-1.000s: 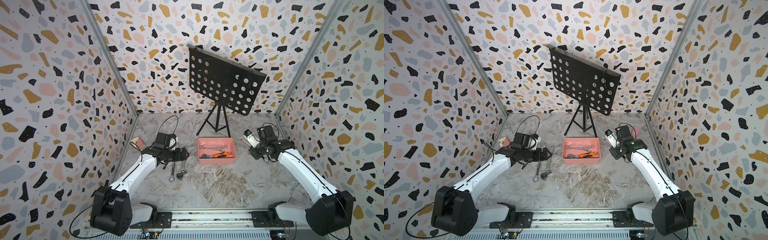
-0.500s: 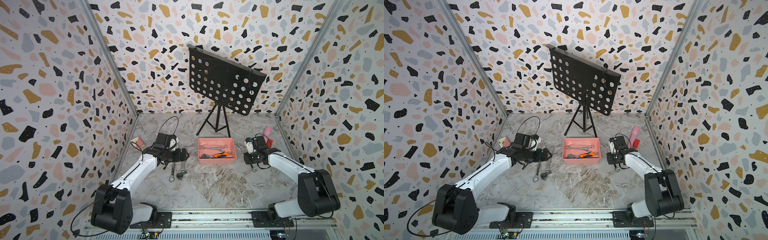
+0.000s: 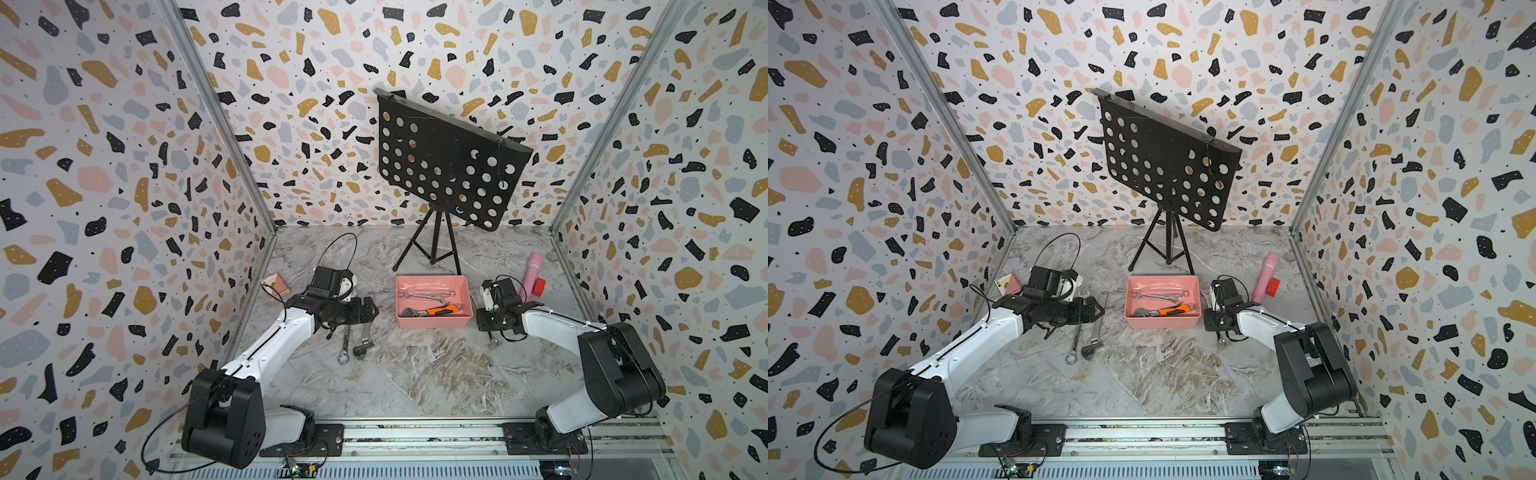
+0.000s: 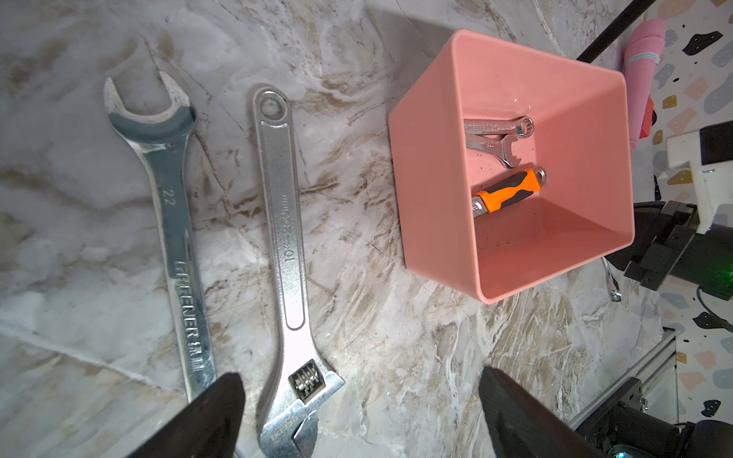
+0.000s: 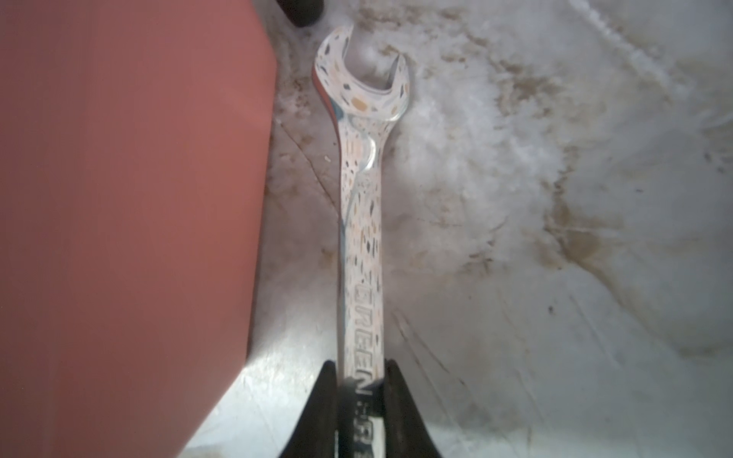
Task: Take out the wrench from the storage box
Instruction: Place the wrench at the center of the board.
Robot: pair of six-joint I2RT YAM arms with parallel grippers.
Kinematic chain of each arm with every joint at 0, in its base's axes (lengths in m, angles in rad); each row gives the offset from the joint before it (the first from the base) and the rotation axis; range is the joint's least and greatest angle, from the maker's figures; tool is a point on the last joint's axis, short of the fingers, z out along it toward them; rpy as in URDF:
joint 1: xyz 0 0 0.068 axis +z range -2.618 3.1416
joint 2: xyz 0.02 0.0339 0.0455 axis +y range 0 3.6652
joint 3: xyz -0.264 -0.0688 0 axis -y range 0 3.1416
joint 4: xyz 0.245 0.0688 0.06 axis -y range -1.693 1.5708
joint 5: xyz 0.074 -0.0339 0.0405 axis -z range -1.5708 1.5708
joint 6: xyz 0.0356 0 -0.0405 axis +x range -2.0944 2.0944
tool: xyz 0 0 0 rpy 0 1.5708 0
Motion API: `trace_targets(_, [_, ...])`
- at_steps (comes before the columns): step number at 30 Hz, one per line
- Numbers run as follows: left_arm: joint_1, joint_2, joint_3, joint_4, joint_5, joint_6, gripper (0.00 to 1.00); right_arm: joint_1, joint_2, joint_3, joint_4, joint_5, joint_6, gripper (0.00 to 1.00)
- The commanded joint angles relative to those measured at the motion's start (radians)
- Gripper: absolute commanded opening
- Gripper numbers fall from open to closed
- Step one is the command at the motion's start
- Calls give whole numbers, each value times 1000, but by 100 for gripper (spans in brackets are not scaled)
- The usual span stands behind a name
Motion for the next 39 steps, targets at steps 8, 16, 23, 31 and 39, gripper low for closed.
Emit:
trace_targets(8, [-2, -14, -40, 18, 13, 28, 96, 29, 44, -51, 84, 58, 103, 24])
trace_targets(16, [-3, -21, -45, 18, 14, 29, 96, 29, -16, -32, 17, 89, 92, 38])
trace_targets(23, [-3, -36, -36, 11, 16, 31, 96, 23, -217, 86, -186, 129, -43, 40])
trace_targets(31, [-2, -39, -16, -2, 13, 57, 96, 53, -203, 361, -337, -177, -386, 44])
trace_targets(39, [-2, -31, 17, -3, 33, 57, 96, 123, -10, 553, -425, -337, -601, 47])
